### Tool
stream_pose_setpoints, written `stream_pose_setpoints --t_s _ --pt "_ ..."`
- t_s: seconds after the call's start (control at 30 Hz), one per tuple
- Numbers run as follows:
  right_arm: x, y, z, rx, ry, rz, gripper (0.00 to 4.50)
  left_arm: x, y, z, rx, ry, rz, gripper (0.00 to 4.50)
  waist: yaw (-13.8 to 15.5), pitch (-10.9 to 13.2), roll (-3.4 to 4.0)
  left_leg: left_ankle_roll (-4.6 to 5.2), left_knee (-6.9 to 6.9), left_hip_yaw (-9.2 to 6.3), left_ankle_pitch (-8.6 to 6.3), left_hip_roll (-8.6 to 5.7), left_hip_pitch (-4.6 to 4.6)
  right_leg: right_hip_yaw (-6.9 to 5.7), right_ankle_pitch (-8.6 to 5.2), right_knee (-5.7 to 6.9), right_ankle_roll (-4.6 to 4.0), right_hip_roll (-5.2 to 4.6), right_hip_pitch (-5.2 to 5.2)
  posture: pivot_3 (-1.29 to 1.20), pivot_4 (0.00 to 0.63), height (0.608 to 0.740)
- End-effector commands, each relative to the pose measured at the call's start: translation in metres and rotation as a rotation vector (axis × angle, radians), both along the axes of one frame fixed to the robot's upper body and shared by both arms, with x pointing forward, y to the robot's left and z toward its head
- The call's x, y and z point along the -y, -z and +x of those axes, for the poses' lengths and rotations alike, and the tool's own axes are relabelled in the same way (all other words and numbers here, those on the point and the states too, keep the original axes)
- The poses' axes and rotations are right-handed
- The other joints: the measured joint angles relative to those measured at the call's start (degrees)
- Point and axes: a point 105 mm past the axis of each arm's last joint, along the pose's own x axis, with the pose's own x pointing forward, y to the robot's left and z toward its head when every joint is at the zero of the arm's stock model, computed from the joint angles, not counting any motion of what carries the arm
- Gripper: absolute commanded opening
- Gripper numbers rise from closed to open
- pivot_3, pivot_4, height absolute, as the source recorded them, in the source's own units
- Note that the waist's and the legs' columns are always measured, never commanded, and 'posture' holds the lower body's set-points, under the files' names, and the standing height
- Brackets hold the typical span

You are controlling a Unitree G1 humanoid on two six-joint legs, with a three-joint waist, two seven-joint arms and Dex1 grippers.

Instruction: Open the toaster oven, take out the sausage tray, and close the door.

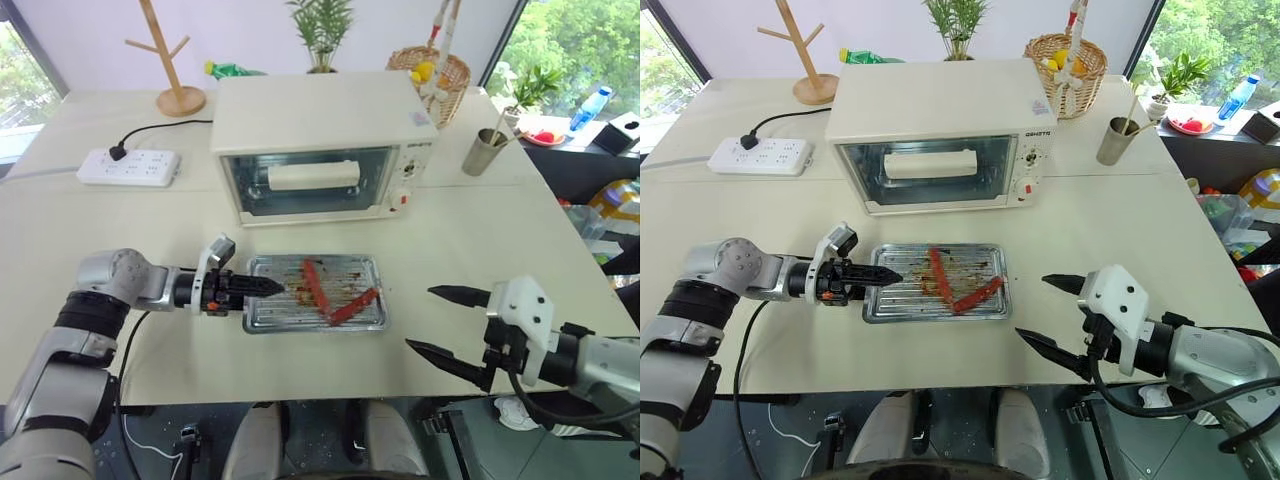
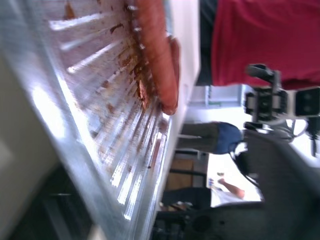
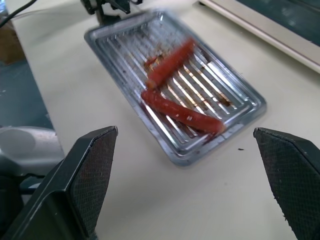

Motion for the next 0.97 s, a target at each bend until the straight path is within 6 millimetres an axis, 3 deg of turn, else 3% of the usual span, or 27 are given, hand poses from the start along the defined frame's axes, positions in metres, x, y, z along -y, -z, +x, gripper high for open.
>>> stream_pose_setpoints --t_s 0.03,0.17,0.27,0.47,0.6,0.7,0.87,0.97 --pt "-0.002 -0.006 -0.001 0.045 -0.007 -0.003 4.5 -0.019 0.003 0.004 0.035 -0.05 0.071 4.43 -0.07 0.0 0.0 0.0 0.0 0.0 0.0 0.0 0.0 0.0 0.0 0.0 0.0 0.01 0.0 0.0 0.15 0.74" --pt "0.001 -0.008 0.006 0.049 0.002 0.006 4.5 -0.04 0.001 0.0 0.067 -0.09 0.111 4.43 -0.37 0.0 0.0 0.0 0.01 0.0 0.0 0.06 0.04 0.01 0.0 0.01 0.0 0.08 0.0 0.0 0.15 0.74" --pt "0.004 -0.006 0.011 0.045 0.001 0.0 4.5 -0.069 -0.002 -0.005 0.203 -0.122 0.211 4.43 -0.64 0.0 0.01 0.01 -0.03 -0.01 0.0 0.14 0.06 0.02 0.0 0.02 -0.01 0.16 -0.01 0.0 0.15 0.74" --pt "0.011 -0.01 0.016 0.022 0.005 0.035 4.5 -0.105 -0.021 -0.015 0.691 -0.009 0.476 4.43 -0.27 0.02 0.1 0.01 -0.14 -0.02 -0.01 0.35 0.07 0.04 -0.03 0.01 -0.09 0.03 -0.09 0.0 0.15 0.74" --pt "0.018 -0.022 0.022 0.002 0.003 0.061 4.5 -0.1 -0.077 -0.019 0.915 0.043 0.463 4.43 0.29 0.09 0.07 -0.02 -0.12 -0.01 -0.02 0.33 -0.08 -0.03 0.01 -0.12 -0.15 -0.23 -0.12 0.0 0.15 0.74" --pt "0.02 -0.032 0.023 -0.028 -0.035 0.081 4.5 -0.093 -0.104 -0.032 1.034 0.166 0.474 4.43 0.16 0.22 0.3 -0.11 -0.12 0.13 -0.06 0.35 -0.12 -0.29 0.03 -0.52 -0.16 -0.47 -0.12 0.0 0.15 0.74" --pt "0.022 -0.036 0.024 -0.072 -0.1 0.043 4.5 -0.091 -0.118 -0.05 1.088 0.337 0.517 4.43 -0.12 0.27 0.45 0.04 -0.16 0.65 -0.16 0.11 -0.38 -0.3 0.07 -0.72 -0.15 -0.69 -0.08 0.0 0.15 0.74" --pt "0.023 -0.036 0.03 -0.071 -0.104 0.036 4.5 -0.093 -0.121 -0.051 1.098 0.353 0.535 4.43 -0.09 0.28 0.44 0.21 -0.09 1.1 -0.25 0.1 -0.41 -0.26 0.07 -0.72 -0.08 -0.56 -0.14 0.0 0.15 0.74"
